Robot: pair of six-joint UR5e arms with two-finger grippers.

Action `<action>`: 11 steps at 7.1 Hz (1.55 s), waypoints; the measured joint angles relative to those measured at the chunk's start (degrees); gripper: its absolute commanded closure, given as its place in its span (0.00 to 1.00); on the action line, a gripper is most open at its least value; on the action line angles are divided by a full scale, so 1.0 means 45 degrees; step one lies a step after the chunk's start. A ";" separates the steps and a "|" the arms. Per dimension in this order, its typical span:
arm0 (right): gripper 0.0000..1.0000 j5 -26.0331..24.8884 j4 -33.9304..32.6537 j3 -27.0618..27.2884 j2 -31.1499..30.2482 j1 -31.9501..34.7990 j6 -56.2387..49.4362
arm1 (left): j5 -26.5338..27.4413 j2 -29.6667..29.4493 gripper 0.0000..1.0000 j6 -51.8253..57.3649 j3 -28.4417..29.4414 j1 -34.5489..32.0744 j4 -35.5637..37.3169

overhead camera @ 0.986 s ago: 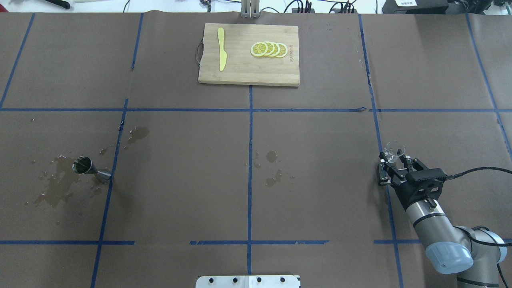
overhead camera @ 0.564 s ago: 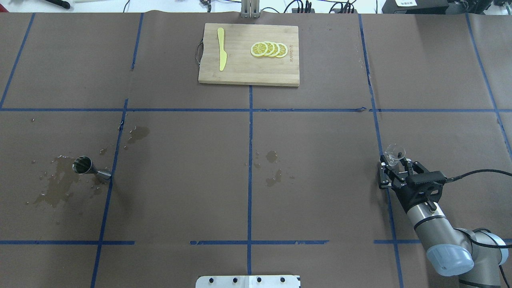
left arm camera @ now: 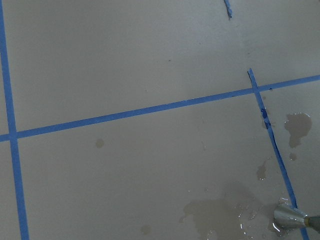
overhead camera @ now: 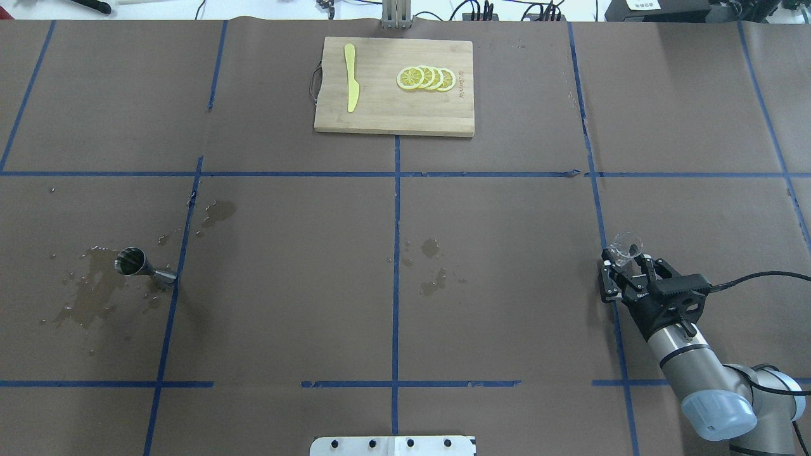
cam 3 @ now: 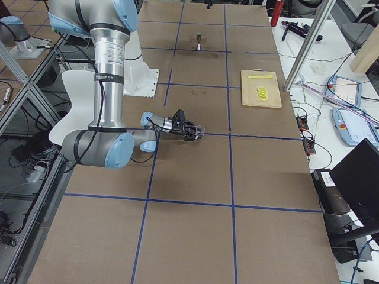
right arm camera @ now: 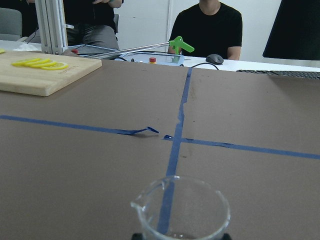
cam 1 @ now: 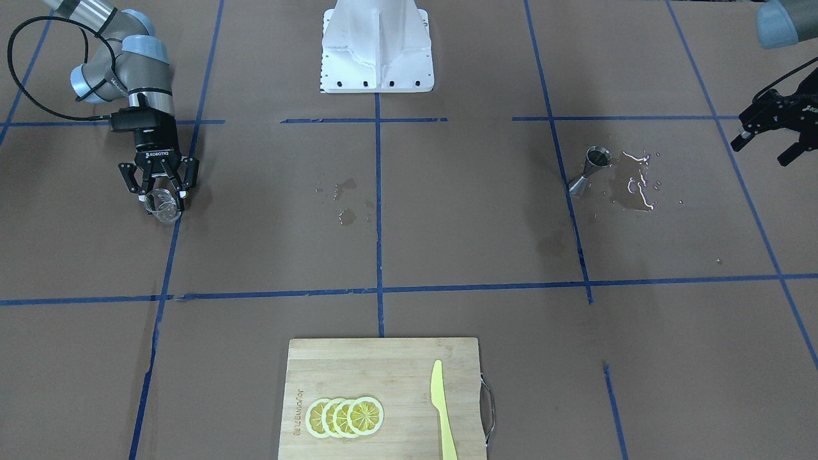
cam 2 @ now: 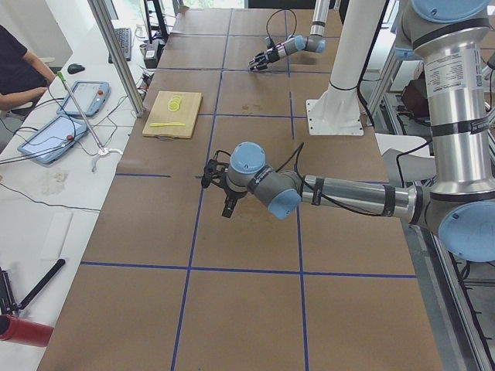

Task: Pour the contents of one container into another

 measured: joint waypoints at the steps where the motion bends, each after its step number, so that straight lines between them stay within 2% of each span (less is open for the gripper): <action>1: 0.00 0.0019 0.0253 -0.0043 -0.0006 -0.0052 0.0001 | 0.0000 0.0006 0.00 0.0000 -0.0003 -0.0007 -0.0004; 3: 0.00 0.0095 0.0603 -0.0021 -0.0045 -0.0160 -0.0012 | 0.0000 0.0047 0.00 0.0000 -0.0006 -0.0014 -0.0028; 5: 0.00 0.1015 0.0770 0.0820 -0.0879 -0.0235 -0.0018 | 0.0000 0.0139 0.00 0.0000 -0.0007 -0.0022 -0.0059; 7: 0.00 0.3225 0.1144 0.2666 -0.3171 -0.0218 -0.0005 | 0.0000 0.0161 0.00 -0.0027 0.0006 -0.0021 -0.0064; 9: 0.00 0.5566 0.1273 0.3690 -0.4799 0.0092 -0.0026 | -0.0004 0.0173 0.00 -0.0038 0.0025 -0.0025 -0.0065; 10: 0.00 0.7001 0.1279 0.3801 -0.5088 0.0914 -0.0087 | -0.0013 0.0175 0.00 -0.0039 0.0061 -0.0010 -0.0065; 11: 0.00 0.9045 0.1261 0.3797 -0.5158 0.2402 -0.0252 | -0.0017 0.0175 0.00 -0.0039 0.0108 0.0001 -0.0060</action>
